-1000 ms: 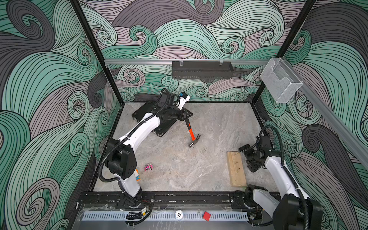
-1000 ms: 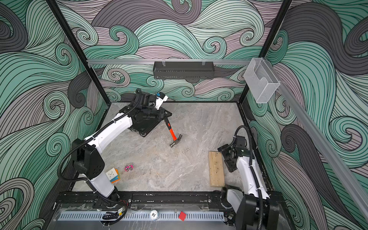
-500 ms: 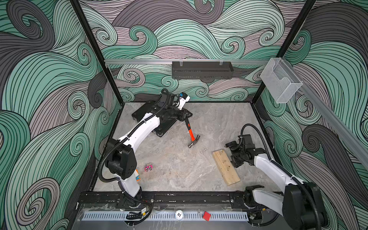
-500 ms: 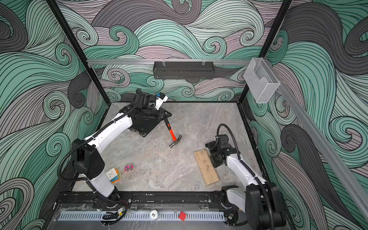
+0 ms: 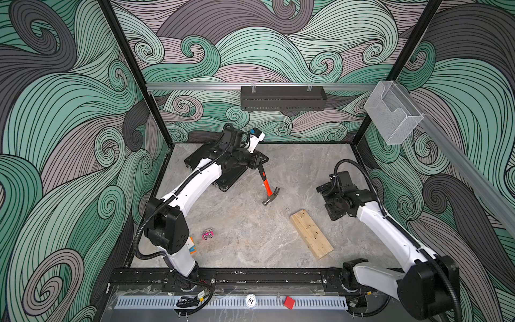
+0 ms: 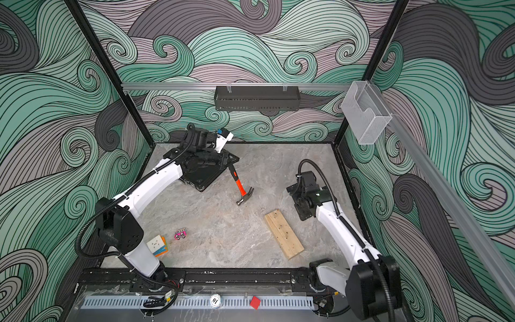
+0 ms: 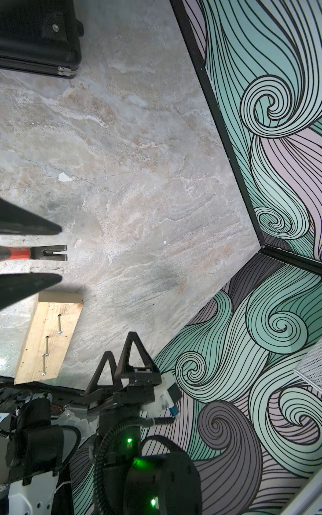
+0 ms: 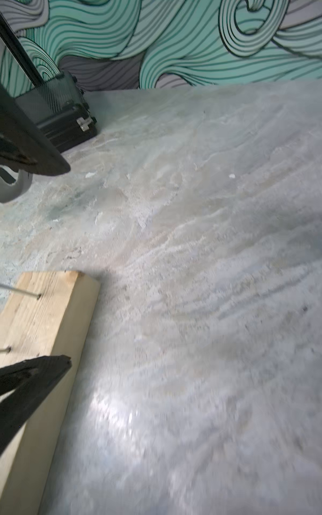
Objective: Use a claw hammer to pull out a nail
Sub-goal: Move the mounting plate to the center of the board.
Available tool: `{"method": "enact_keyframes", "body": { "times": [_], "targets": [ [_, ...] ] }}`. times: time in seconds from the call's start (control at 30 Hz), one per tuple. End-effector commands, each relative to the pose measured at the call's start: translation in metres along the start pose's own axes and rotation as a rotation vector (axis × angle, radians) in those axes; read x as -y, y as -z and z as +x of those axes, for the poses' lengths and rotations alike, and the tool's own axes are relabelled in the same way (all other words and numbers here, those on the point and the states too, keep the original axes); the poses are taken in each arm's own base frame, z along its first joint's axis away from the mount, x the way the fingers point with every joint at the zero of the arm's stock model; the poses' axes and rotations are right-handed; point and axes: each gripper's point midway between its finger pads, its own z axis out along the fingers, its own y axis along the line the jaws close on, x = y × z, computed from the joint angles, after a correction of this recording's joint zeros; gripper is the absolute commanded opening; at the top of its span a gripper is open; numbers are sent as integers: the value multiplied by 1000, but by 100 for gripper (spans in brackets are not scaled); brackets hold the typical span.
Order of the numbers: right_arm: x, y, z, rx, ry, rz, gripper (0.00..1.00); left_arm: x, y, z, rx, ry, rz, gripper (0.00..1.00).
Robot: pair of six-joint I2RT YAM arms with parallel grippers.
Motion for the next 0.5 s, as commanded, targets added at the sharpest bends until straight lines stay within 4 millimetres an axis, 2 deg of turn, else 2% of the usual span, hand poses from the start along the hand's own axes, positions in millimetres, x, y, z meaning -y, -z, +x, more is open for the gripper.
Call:
{"method": "enact_keyframes", "body": {
  "times": [0.0,0.1,0.33,0.47],
  "targets": [
    [64,3,9,-44,42,241,100,21,20,-27,87,-52,38,0],
    [78,12,17,-94,67,297,100,21,19,-26,87,-49,42,0],
    [109,16,44,-240,24,381,100,21,18,-25,87,-48,46,0],
    [127,18,61,-306,-60,426,100,21,16,-24,88,-44,55,0]
  ]
}}
